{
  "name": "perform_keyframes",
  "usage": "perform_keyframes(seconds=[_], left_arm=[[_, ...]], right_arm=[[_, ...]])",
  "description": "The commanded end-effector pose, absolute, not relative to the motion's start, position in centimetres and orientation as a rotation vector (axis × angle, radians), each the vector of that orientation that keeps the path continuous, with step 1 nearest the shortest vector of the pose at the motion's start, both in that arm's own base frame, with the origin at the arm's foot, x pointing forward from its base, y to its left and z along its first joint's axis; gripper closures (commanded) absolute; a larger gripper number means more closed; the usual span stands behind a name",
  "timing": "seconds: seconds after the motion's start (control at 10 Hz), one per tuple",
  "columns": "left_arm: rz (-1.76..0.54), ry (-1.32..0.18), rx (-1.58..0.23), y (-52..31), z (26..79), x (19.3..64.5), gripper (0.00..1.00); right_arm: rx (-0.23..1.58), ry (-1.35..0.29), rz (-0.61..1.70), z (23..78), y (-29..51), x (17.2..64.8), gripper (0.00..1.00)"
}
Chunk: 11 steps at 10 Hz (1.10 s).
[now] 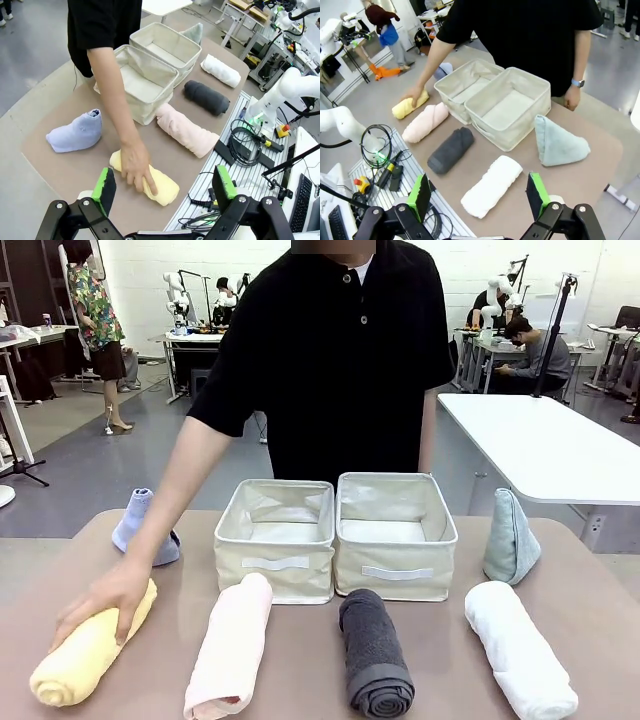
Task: Sort the towels based on their folding style.
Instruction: Pick up one triangle-folded towel and place it in the left Fabric basket.
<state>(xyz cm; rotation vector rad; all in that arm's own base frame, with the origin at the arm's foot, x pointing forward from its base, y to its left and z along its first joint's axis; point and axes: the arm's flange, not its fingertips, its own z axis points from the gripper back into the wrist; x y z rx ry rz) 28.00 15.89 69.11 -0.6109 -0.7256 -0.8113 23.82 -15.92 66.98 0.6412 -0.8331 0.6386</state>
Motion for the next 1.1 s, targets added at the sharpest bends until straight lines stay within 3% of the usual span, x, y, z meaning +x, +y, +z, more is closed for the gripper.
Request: perform_keyframes(seconds=[0.0, 0.7, 1.0], left_arm=[[-0.82, -0.733, -0.624, 16.1, 69.4, 28.1, 0.0], [-0.811, -0.726, -0.611, 15.9, 69.1, 28.0, 0.0], [-0.643, -0.435, -0.436, 10.2, 69.2, 35.8, 0.0]], right_arm=[[0.646, -0.826, 0.64, 67.1, -15.9, 24.1, 0.0], [0.646, -0.826, 0.64, 67.1, -15.9, 24.1, 0.0], [0.646, -0.826, 0.64, 67.1, -15.9, 24.1, 0.0]])
